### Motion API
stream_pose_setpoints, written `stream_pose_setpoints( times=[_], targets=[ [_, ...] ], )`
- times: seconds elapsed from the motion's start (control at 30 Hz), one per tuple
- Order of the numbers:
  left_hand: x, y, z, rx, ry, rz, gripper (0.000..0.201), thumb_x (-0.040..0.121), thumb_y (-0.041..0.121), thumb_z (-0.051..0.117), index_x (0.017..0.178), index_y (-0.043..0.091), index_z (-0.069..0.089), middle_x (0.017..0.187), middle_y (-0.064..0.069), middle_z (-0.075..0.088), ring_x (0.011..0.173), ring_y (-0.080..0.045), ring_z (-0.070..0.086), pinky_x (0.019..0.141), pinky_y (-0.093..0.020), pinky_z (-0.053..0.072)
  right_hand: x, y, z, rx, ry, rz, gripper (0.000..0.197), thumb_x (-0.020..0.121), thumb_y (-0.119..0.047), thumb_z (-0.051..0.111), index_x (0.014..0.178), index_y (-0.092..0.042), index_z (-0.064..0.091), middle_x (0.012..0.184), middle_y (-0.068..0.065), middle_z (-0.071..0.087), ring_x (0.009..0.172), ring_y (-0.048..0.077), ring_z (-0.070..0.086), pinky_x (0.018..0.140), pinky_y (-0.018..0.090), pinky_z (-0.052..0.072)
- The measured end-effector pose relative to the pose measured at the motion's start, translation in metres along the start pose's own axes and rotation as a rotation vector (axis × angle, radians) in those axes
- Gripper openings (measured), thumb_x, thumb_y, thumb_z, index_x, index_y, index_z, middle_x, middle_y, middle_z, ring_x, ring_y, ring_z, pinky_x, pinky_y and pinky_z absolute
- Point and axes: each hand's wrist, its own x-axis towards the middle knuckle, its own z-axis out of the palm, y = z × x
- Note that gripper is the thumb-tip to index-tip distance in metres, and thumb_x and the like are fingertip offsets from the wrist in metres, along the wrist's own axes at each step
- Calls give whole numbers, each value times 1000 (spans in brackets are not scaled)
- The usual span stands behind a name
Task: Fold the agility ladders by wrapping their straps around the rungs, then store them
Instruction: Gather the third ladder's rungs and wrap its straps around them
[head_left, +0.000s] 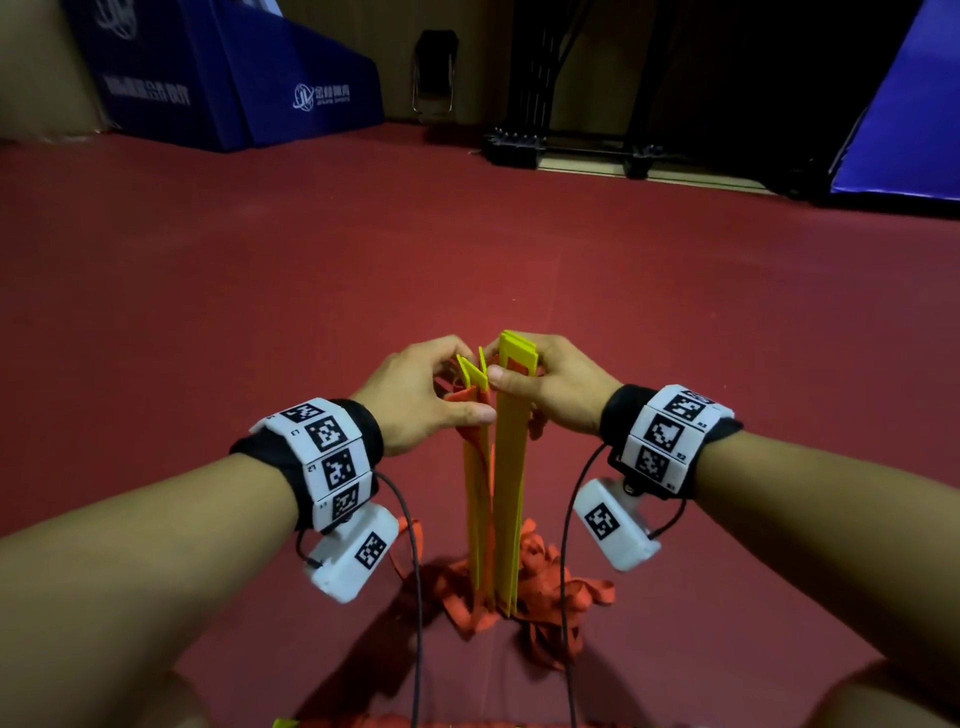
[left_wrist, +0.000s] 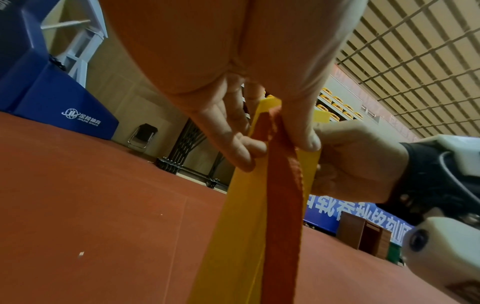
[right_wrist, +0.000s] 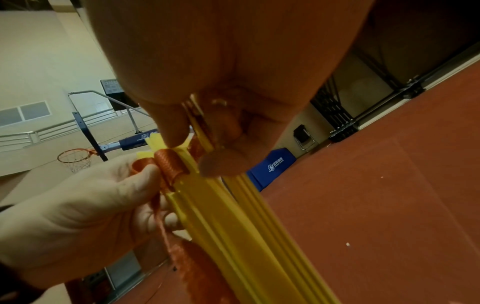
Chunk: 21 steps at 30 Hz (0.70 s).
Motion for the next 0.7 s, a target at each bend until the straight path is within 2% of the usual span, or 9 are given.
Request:
stream_pose_setpoints(
  times=[0.07,0.1,0.2,0.3,0.4,0.5,0.6,0.67,0.7],
  targets=[
    [1,-1,0,28,24,-6,42,63,48,88,92,36,61,89,10,72,73,-5,65,78,-40,57,-2,-3,1,95,-77,37,11,96,-12,64,107,-12,60,66,-9,61,55,17,62,51,37,55],
    [2,-3,0,37,40,-12,41,65,41,90,93,34,61,93,10,72,69,-2,62,77,-36,56,-2,-5,2,127,-110,47,17,94,-7,64,110,-9,58,74,-6,64,58,18,64,52,37,56],
    [3,-3,0,-15,64,-47,43,64,36,91,95,34,61,103,9,72,73,-5,63,79,-36,58,-2,-7,3,159,-158,52,35,88,2,68,118,-3,52,109,17,58,60,16,64,61,45,61],
    [4,-3,0,-20,73,-59,38,68,31,92,95,35,64,100,11,72,83,-5,67,87,-35,58,0,-5,6,147,-138,71,40,86,4,71,120,2,51,121,26,54,72,29,71,71,55,61],
    [4,-4,-1,-23,73,-44,35,77,19,87,103,33,70,106,8,75,104,-3,68,97,-36,56,2,-3,7,169,-129,85,39,89,4,67,126,2,53,116,26,60,71,23,70,68,42,63],
    [1,-1,-2,-19,44,-13,41,79,17,83,106,44,70,107,10,76,108,-5,68,100,-39,55,4,-1,6,162,-156,90,40,93,4,62,131,1,53,107,24,60,71,20,65,68,36,63],
    [-1,4,-3,25,30,-5,41,72,39,78,103,63,65,107,14,75,104,-18,71,97,-44,56,6,-2,6,59,-167,46,42,94,0,62,135,-4,53,110,23,65,72,20,69,65,33,61],
    [0,5,-3,14,12,-3,42,67,49,74,104,65,64,108,12,75,104,-23,70,97,-47,55,7,-4,6,18,-174,43,45,92,5,61,135,-6,53,99,15,67,66,16,68,63,31,59],
    [-1,6,-3,-2,4,0,42,67,48,74,105,63,65,109,13,75,104,-20,71,98,-46,55,7,-4,6,15,-174,48,47,90,10,60,134,-6,54,91,9,66,61,15,66,63,31,58]
  ],
)
